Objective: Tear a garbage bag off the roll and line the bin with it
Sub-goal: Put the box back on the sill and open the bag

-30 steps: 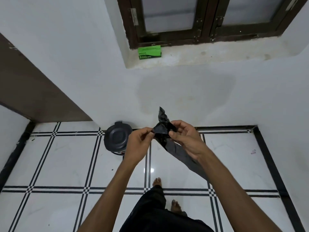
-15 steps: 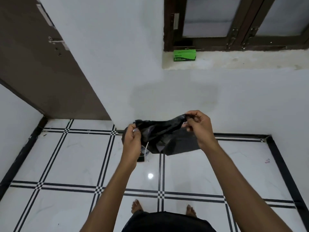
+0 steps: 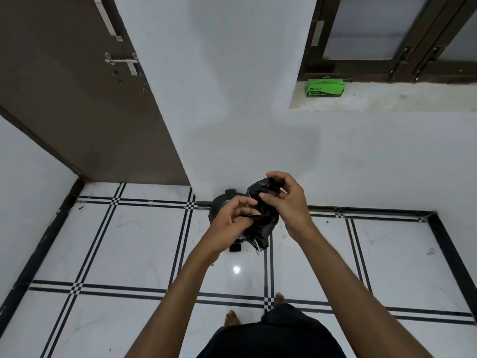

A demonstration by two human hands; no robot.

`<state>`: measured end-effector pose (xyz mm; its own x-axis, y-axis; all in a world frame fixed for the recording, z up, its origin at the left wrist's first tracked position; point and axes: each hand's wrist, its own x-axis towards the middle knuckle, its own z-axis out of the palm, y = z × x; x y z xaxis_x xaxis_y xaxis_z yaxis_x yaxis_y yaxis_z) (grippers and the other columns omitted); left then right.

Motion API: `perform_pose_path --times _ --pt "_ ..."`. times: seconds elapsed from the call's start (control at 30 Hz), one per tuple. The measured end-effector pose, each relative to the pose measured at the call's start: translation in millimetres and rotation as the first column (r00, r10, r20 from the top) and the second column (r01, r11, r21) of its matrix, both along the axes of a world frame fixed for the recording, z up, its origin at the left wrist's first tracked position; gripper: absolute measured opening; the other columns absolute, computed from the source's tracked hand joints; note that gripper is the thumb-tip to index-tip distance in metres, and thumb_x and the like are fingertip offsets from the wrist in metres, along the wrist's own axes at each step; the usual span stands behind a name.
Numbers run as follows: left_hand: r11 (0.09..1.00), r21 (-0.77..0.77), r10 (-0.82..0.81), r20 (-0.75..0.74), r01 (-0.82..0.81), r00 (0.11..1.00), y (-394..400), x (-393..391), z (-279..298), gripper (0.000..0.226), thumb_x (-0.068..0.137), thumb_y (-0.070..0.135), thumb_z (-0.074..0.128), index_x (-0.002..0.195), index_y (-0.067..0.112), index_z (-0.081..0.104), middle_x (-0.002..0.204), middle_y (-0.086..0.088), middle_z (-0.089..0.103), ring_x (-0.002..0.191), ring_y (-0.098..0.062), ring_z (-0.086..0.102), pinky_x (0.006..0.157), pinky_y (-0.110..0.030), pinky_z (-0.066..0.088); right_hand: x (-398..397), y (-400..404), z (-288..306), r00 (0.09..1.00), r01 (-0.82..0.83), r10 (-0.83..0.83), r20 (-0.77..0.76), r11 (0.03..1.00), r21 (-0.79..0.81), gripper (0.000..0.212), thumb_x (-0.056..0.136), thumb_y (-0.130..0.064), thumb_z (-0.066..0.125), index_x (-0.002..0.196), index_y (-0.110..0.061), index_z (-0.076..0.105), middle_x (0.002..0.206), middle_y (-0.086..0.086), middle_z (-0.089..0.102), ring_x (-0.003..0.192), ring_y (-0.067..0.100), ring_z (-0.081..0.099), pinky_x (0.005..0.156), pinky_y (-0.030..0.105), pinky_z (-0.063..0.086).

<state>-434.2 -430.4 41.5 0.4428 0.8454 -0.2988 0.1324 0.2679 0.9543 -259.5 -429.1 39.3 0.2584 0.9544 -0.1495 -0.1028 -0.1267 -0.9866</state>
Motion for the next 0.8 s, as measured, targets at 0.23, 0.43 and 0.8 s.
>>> perform_pose_path --times 0.23,0.43,0.8 --pt "0.99 -0.093 0.096 -0.096 -0.105 0.991 33 11 -2 0.049 0.077 0.059 0.069 0.106 0.02 0.065 0.098 -0.004 0.071 0.087 -0.015 0.072 0.08 -0.034 0.061 -19 32 3 0.96 0.063 -0.08 -0.268 0.995 -0.072 0.047 0.079 0.006 0.074 0.12 -0.011 0.06 0.1 0.013 0.066 0.087 0.019 0.069 0.078 0.03 0.059" --pt "0.953 0.185 0.273 -0.196 -0.238 0.942 68 15 -14 0.009 0.087 0.022 0.072 0.089 0.013 0.071 0.081 -0.001 0.073 0.07 -0.009 0.066 0.069 -0.025 0.055 -17 67 0 0.729 -0.056 -0.061 -0.681 0.987 -0.148 0.04 0.087 0.002 0.066 0.125 -0.009 0.057 0.11 0.015 0.065 0.096 0.025 0.067 0.079 0.032 0.06" --pt "0.928 0.011 0.373 -0.088 -0.373 0.924 121 37 -11 0.019 0.096 0.01 0.06 0.092 0.001 0.075 0.083 -0.008 0.075 0.074 -0.012 0.069 0.076 -0.027 0.058 36 109 -10 0.98 -0.072 0.041 -0.192 0.985 -0.155 0.059 0.078 0.006 0.073 0.127 -0.021 0.055 0.118 0.008 0.063 0.088 0.016 0.072 0.066 0.024 0.057"
